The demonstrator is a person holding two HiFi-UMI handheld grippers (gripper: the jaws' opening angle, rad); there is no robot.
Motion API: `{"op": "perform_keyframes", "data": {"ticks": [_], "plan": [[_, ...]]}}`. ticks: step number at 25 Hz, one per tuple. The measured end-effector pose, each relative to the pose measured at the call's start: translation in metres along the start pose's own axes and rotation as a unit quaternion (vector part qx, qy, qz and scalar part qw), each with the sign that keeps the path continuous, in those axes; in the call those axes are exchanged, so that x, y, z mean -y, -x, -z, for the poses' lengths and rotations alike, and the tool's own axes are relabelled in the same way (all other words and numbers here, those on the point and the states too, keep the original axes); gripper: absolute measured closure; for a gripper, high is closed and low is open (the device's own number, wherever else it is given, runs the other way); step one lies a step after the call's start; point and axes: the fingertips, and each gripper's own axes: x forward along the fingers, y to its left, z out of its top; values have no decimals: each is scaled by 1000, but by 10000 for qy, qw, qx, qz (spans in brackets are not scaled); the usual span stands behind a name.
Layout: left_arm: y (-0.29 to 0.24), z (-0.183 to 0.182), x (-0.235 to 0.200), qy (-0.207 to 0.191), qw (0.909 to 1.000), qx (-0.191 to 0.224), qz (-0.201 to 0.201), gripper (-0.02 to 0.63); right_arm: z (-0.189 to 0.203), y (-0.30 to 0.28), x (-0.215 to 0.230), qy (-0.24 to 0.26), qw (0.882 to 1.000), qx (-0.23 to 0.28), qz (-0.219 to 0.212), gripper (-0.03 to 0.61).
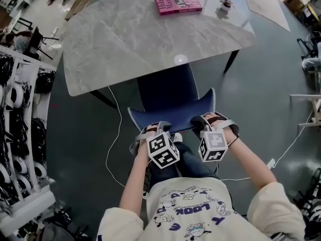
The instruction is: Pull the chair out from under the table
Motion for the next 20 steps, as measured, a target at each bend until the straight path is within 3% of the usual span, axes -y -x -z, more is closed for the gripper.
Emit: {"op": "perform_keyframes", "data": {"ticks": [20], "plan": [[14,37,85,-25,9998,-50,-210,508,-18,14,-93,-21,10000,-40,-40,500]]}}
